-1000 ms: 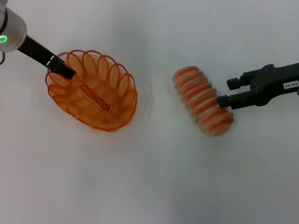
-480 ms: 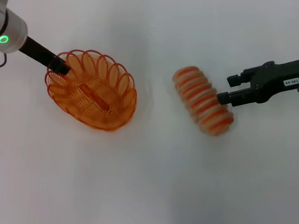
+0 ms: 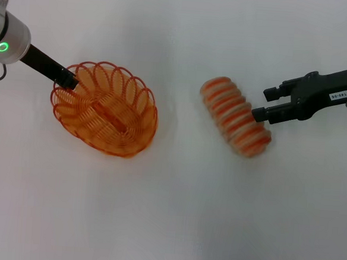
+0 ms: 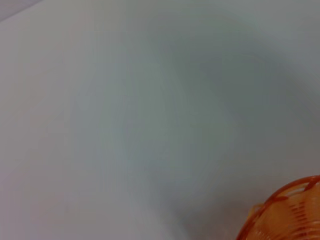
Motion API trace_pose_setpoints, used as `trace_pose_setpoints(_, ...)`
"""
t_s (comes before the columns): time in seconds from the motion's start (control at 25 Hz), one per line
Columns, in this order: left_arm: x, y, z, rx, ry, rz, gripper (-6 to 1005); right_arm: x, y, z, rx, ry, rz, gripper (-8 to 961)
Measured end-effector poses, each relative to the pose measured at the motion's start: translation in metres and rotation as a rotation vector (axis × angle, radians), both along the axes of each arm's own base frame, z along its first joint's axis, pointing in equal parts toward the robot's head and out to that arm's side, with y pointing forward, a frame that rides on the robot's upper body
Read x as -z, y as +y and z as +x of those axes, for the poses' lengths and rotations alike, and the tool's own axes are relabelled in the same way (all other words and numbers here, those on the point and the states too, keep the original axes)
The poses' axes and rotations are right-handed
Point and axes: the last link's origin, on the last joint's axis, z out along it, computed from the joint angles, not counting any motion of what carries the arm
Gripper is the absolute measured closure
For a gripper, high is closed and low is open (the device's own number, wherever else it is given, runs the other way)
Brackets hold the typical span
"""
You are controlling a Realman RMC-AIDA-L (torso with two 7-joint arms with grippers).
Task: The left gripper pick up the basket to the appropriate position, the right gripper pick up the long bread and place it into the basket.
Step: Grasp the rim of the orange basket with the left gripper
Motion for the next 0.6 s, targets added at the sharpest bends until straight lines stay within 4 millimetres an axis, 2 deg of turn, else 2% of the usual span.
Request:
trace_pose_setpoints(0.2,-0.007,0.001,0.002,-0.050,-0.016,0.017,847,0.000,0.000,0.000,0.000,0.001,-0.001,232)
trace_pose_setpoints(0.6,-0.037,0.003,0.009,-0.224,-0.133,0.065,873,-0.002,0.004,0.000,0.000,-0.007,0.015,232)
